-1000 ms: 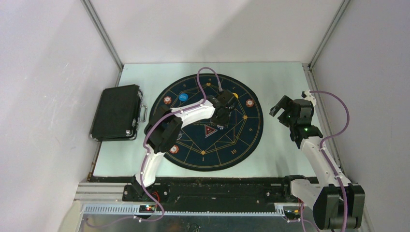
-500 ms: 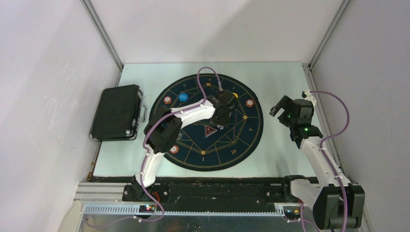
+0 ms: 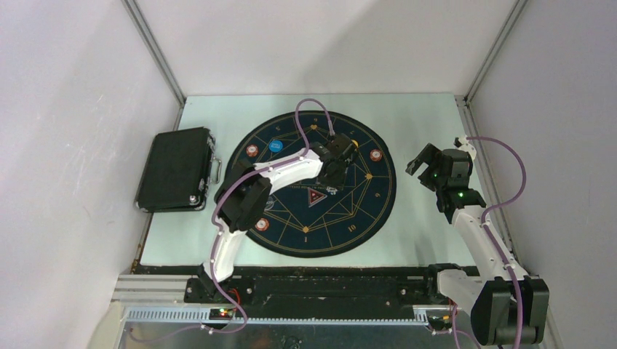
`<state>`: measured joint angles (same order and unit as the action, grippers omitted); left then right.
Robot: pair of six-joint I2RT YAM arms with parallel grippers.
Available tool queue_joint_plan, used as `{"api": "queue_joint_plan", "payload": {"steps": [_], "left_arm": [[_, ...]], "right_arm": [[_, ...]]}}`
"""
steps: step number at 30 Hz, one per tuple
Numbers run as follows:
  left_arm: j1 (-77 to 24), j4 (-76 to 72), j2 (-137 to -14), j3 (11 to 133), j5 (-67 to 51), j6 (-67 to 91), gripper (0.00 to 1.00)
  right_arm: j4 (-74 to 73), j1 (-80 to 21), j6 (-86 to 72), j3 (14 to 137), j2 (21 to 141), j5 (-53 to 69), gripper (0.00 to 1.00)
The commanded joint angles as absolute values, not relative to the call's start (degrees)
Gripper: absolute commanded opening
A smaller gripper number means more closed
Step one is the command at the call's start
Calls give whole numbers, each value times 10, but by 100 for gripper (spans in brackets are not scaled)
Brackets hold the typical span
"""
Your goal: Distribute texas hold em gaming equipment
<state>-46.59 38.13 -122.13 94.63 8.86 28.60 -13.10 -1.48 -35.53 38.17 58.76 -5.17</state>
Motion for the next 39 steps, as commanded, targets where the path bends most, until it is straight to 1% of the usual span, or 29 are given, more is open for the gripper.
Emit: {"api": "queue_joint_plan", "payload": {"steps": [1, 8, 13, 18, 26, 30, 33, 39], "left_arm": [[-469, 386, -1182, 974, 103, 288, 0], [-466, 399, -1156, 968, 112, 289, 0], [-442, 386, -1105, 921, 115, 294, 0], [-366, 357, -1059, 852, 113, 307, 0], [-209, 312, -997, 745, 156, 318, 0], [-147, 284, -989, 728, 164, 298, 0], [-96, 271, -1002, 732, 135, 296, 0], [-48, 255, -1034, 749, 122, 279, 0]], "right_arm": [[-118, -12, -357, 383, 585, -56, 100], [-118, -12, -357, 383, 584, -55, 100], [-119, -12, -356, 383, 584, -55, 100], [-116, -11, -355, 383, 585, -57, 100], [-115, -6, -352, 384, 592, -62, 100], [-115, -5, -351, 384, 596, -61, 100], [-119, -5, -350, 384, 594, -63, 99], [-124, -5, -348, 383, 587, -79, 99]]}}
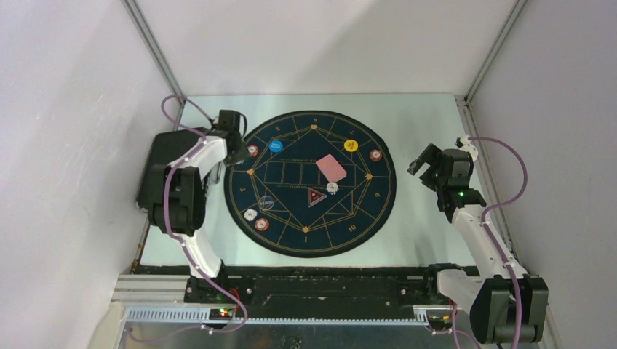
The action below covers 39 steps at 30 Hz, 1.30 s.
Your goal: Distribute texas hold em gaming equipment
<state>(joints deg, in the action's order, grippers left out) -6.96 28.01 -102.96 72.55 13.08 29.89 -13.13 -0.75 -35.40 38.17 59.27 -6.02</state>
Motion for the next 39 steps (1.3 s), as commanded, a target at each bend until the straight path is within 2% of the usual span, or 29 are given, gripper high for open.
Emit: {"api": "queue_joint_plan", "payload": {"steps": [1, 13, 20, 27, 39], "left_arm": [[-42, 256, -1040, 759, 120, 276, 0], [-33, 272, -1122, 816, 81, 246, 1], [-33, 287, -1134, 826, 76, 227, 16], [-33, 301, -1138, 834, 53, 207, 25], [-33, 322, -1154, 861, 29, 190, 29]], "right_arm": [[-123, -5, -347, 384, 587, -79, 99], [-125, 15, -347, 383, 590, -84, 100], [-121, 16, -348, 384, 597, -79, 100], [-122, 17, -349, 384, 596, -79, 100], [-124, 18, -345, 384, 593, -85, 99]]}}
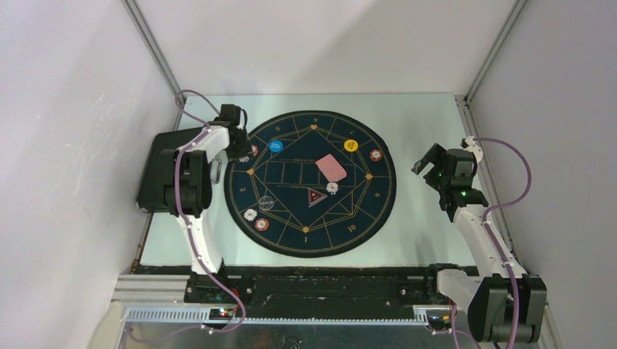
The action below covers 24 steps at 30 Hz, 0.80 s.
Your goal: Distribute texas hold em gaming equipment
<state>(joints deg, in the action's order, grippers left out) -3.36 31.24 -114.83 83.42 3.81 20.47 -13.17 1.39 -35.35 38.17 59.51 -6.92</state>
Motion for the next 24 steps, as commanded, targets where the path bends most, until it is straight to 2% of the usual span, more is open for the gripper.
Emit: {"api": "queue_joint_plan", "payload": {"steps": [1, 6, 11, 15, 24], "left_arm": [[-33, 324, -1154, 861, 29, 190, 29], [-33, 332, -1157, 867, 31, 189, 35], [-33, 343, -1160, 873, 48, 192, 65], [-33, 351, -1162, 879, 44, 189, 78], [-34, 352, -1122, 878, 28, 187, 89]], "right_arm": [[-123, 19, -345, 384, 593, -86, 100], [-124, 20, -345, 384, 592, -86, 100], [-125, 21, -345, 383, 585, -86, 100], [-127, 21, -345, 383, 582, -89, 100], [-121, 21, -339, 383, 574, -69, 100]]}}
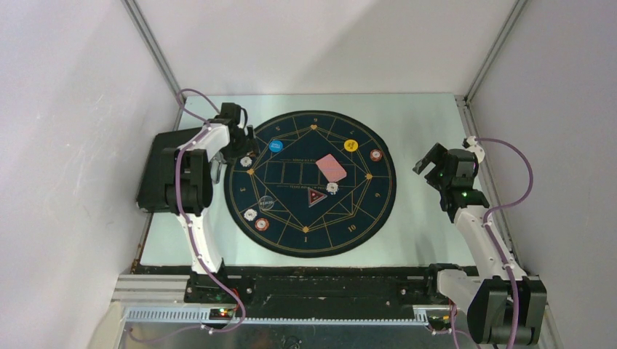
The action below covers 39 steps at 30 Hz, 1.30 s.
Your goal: Distribute texas hold em gaming equipment
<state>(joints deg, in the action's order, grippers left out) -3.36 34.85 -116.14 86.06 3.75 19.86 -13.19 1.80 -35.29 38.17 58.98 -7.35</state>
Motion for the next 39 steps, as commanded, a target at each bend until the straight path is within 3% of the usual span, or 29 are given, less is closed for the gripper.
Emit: {"api": "queue_joint_plan", "payload": {"steps": [1, 3, 10, 15, 20, 28, 39], "left_arm": [[-34, 352, -1116, 876, 29, 187, 92], [-36, 352, -1093, 871, 31, 190, 99], [-83, 336, -926, 791, 124, 228, 100], [-112, 287, -785, 639, 184, 322, 100], [-113, 251, -723, 518, 183, 379, 100], [-113, 215, -670, 449, 164, 382, 100], [-113, 191, -651, 418, 148, 373, 100]], "right_arm": [[-118, 21, -331, 384, 573, -59, 100], [-101, 13, -317, 383, 569, -29, 100], [-100, -138, -254, 433, 587, -49, 100], [-165, -304, -279, 517, 709, -135, 100], [-202, -384, -333, 614, 822, -159, 100], [-272, -428, -381, 757, 1010, -179, 93], [-332, -442, -399, 831, 1140, -216, 87]]}}
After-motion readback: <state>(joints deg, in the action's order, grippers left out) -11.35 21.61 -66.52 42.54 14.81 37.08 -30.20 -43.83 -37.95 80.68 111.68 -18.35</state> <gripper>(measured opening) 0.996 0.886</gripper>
